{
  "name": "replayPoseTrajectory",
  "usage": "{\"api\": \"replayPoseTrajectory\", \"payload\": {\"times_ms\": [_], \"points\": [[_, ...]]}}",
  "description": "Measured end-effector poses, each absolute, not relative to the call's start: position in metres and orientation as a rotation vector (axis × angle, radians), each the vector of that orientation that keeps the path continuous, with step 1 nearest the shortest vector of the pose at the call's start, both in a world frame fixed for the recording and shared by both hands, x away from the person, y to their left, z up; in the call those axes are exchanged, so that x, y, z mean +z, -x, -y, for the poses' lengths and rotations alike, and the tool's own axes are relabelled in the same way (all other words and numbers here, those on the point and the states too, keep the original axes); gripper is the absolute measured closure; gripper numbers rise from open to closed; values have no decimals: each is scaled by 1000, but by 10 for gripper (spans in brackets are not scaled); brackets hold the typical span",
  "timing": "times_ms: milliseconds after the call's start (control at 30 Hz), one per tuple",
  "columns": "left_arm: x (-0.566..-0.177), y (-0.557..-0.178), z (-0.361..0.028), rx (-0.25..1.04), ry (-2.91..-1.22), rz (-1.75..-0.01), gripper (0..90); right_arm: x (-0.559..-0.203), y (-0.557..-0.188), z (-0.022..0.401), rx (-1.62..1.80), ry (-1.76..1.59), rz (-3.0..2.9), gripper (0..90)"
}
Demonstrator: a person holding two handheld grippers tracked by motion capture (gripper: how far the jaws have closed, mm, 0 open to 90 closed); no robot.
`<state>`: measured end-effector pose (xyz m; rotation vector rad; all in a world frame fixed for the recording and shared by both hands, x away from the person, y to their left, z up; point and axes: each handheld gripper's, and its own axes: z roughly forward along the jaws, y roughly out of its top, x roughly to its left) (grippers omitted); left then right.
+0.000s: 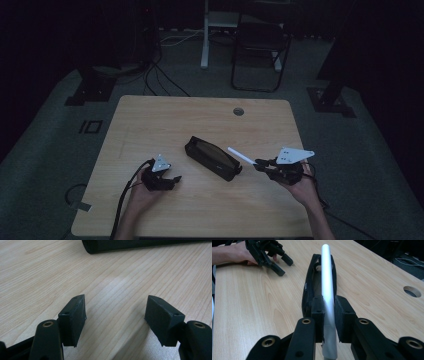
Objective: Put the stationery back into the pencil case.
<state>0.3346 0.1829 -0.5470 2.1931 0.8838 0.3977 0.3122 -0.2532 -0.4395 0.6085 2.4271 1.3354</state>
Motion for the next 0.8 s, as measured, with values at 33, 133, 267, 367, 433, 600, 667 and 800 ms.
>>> {"api": "replayPoseTrajectory", "payload": {"times_ms": [33,133,267,367,433,600,667,800], "points": [[-547,-335,-183,398,-2193,-884,339,-438,-313,254,1336,-607,-2425,789],[-547,-335,-183,398,-2193,-884,339,-436,-314,254,1337,-608,-2424,788],[-547,-335,-183,398,-2193,-884,338,-433,-315,256,1342,-607,-2419,789],[-547,-335,-183,397,-2193,-884,339,-431,-315,256,1343,-606,-2417,789],[-547,-335,-183,398,-2193,-884,338,-430,-316,256,1343,-605,-2413,788],[-547,-335,-183,398,-2193,-884,339,-426,-317,257,1342,-606,-2404,789],[-547,-335,-183,398,-2192,-885,338,-425,-318,257,1342,-606,-2403,789],[-547,-335,-183,398,-2192,-886,339,-422,-319,257,1341,-604,-2398,789]]}}
